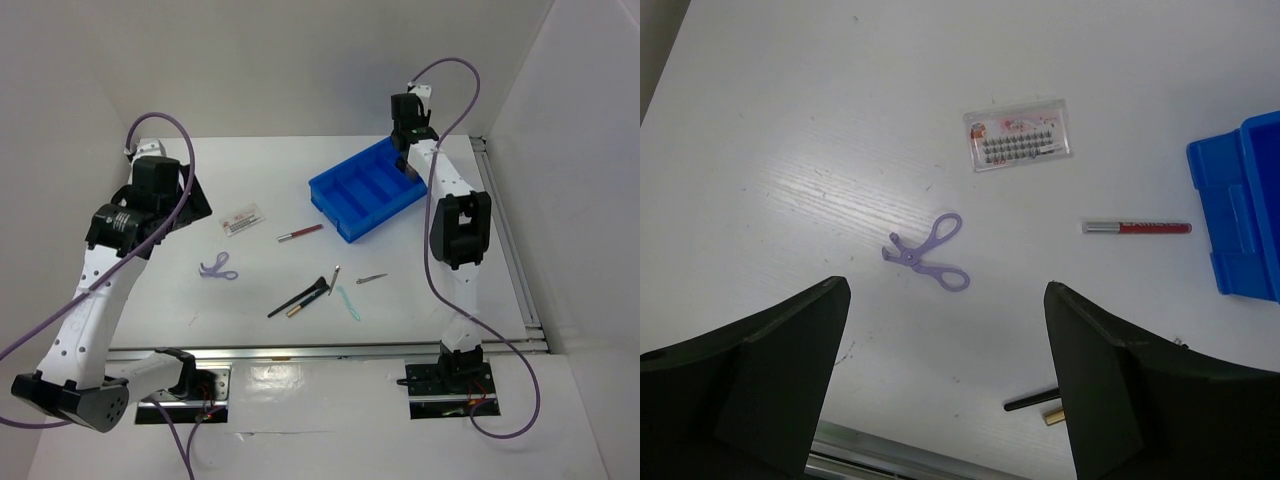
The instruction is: Organize the makeup
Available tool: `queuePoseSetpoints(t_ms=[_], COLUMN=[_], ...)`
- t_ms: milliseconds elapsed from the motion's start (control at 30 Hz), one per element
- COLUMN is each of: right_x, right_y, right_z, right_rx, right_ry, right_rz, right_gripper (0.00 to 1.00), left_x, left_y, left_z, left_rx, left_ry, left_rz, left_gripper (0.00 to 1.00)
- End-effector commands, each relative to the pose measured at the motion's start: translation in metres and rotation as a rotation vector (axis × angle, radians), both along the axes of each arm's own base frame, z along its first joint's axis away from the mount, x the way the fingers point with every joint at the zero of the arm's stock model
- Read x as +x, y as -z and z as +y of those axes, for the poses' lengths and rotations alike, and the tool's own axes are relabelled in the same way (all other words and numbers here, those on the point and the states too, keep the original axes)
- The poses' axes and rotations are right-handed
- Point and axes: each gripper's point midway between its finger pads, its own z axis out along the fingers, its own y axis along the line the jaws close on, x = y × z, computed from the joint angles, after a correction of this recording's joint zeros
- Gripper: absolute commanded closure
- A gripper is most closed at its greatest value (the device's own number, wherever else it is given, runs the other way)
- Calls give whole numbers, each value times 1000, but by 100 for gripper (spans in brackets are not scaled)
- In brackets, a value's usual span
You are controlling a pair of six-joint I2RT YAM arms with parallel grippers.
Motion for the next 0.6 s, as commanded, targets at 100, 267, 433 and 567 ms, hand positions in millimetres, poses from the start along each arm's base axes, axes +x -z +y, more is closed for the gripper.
queuePoseSetpoints(t_ms=[100, 267, 433, 567], right_x=[15, 19, 25, 33], right_y=[-7, 17, 28, 36], right_z=[-9, -6, -2, 7], right_rx=[19, 40, 48, 70], right_ry=[-13, -49, -65, -103], right_rz=[-33, 4, 15, 17], right_gripper=[69, 69, 69, 69], left_x=[14, 18, 18, 18], left_y=[-2, 4, 4, 4], left_z=[-2, -4, -5, -5], left_rx=[-10, -12, -19, -19], left_ry=[-8, -1, -7, -7], left_rz=[-20, 2, 0, 0], left_gripper=[7, 7, 7, 7])
